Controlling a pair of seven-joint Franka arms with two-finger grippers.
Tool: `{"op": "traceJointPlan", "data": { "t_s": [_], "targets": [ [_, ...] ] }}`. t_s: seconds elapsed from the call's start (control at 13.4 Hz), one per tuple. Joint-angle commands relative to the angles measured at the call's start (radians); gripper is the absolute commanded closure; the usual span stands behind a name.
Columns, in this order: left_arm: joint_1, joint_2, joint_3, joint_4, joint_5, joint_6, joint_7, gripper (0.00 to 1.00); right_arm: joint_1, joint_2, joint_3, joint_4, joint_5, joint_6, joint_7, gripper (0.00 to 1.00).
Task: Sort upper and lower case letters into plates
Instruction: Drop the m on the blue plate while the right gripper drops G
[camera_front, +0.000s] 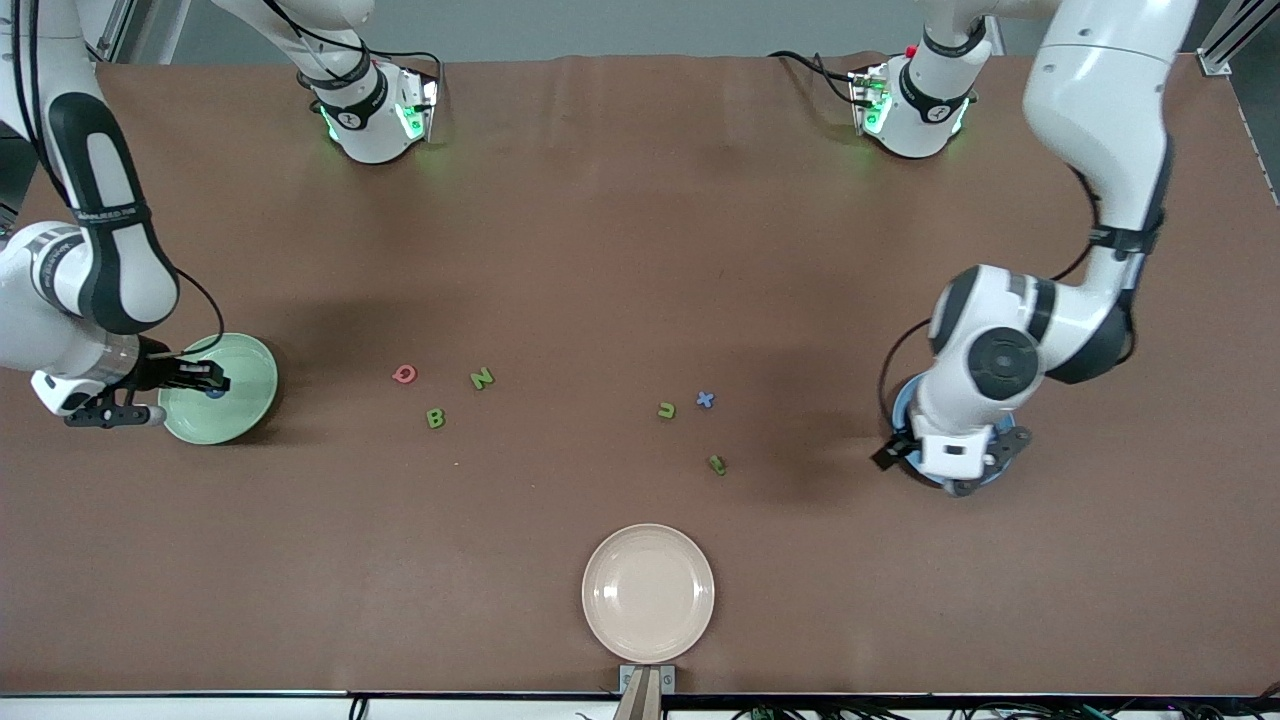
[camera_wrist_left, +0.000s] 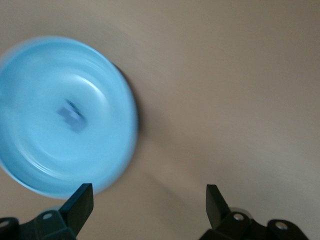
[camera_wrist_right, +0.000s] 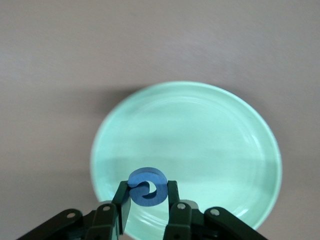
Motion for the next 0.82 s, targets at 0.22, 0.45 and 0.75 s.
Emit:
{"op": "traceJointPlan", "data": {
  "t_s": [0.22, 0.45, 0.75],
  "targets": [
    [-0.147, 0.26, 0.007, 0.315, -0.002, 0.0, -0.262, 0.03, -0.052, 0.013, 0.019, -0.145, -0.012, 0.127, -0.032, 0.79],
    [-0.213, 0.329, 0.007, 0.398, -0.002, 0.019, -0.339, 0.12, -0.055, 0.013, 0.019, -0.171, -0.012, 0.157, -0.032, 0.62],
    [-0.266, 0.369, 0.007, 0.398, -0.004, 0.103, -0.379, 0.26, -0.035, -0.051, 0.021, -0.162, -0.012, 0.117, -0.028, 0.0]
  ]
}}
